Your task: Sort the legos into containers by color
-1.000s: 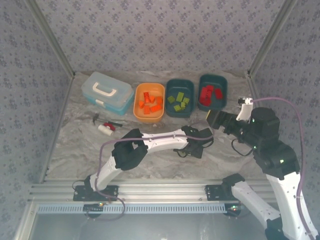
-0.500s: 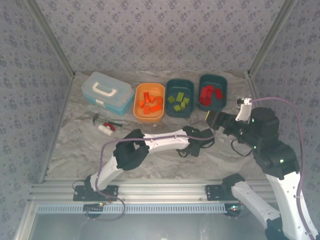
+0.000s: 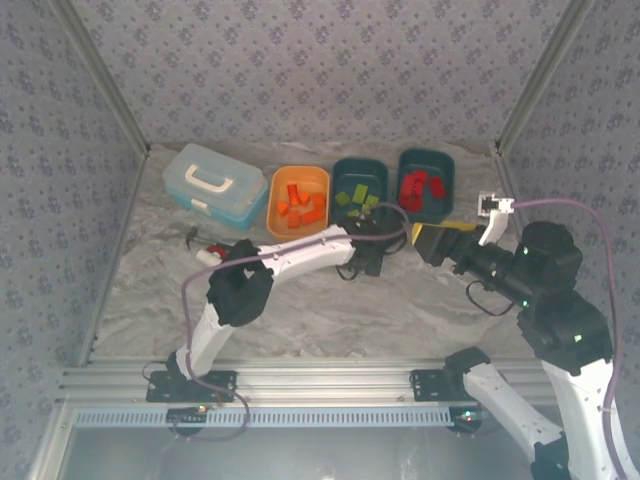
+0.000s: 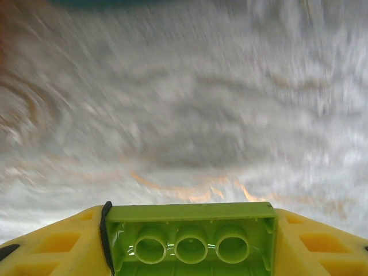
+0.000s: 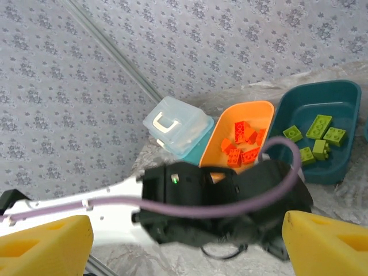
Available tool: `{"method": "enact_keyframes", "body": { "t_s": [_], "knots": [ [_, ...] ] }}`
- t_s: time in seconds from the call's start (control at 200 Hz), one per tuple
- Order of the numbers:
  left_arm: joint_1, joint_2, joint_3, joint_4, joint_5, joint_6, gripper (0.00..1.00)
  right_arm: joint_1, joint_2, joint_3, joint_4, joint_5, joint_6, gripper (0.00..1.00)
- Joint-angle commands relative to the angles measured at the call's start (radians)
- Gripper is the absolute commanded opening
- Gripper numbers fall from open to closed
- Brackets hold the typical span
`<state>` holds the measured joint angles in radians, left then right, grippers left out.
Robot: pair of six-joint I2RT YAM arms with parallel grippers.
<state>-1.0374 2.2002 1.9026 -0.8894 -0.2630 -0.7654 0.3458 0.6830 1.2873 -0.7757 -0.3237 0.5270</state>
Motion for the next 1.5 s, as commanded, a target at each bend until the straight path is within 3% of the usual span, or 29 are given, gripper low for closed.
{"method": "enact_keyframes", "body": {
  "t_s": [0.0,0.28,0.48,0.665,0.894,1.284,1.494],
  "knots": [
    [0.051,-0.056,0.098,0.003,-0.008,0.105,0.51,0.006,0.002,-0.013,0.039,-0.023,-0.012,0.88],
    [0.186,0.080,0.405,-0.040,0.069,0.212,0.51,0.003,0.011,-0.164,0.098,0.013,0.012,0.87],
    [0.259,0.223,0.621,-0.003,0.096,0.259,0.51,-0.008,0.034,-0.310,0.239,0.041,0.008,0.87],
    [0.313,0.298,0.645,0.132,0.103,0.276,0.51,-0.035,0.079,-0.342,0.300,0.032,0.030,0.87],
    [0.377,0.427,0.736,0.248,0.239,0.243,0.54,-0.040,0.079,-0.348,0.266,0.032,0.016,0.87],
    [0.409,0.523,0.785,0.262,0.306,0.222,0.63,-0.057,0.073,-0.375,0.260,0.021,0.033,0.87],
    [0.410,0.514,0.785,0.242,0.318,0.210,0.74,-0.056,0.079,-0.378,0.267,0.015,0.038,0.87]
  ]
}}
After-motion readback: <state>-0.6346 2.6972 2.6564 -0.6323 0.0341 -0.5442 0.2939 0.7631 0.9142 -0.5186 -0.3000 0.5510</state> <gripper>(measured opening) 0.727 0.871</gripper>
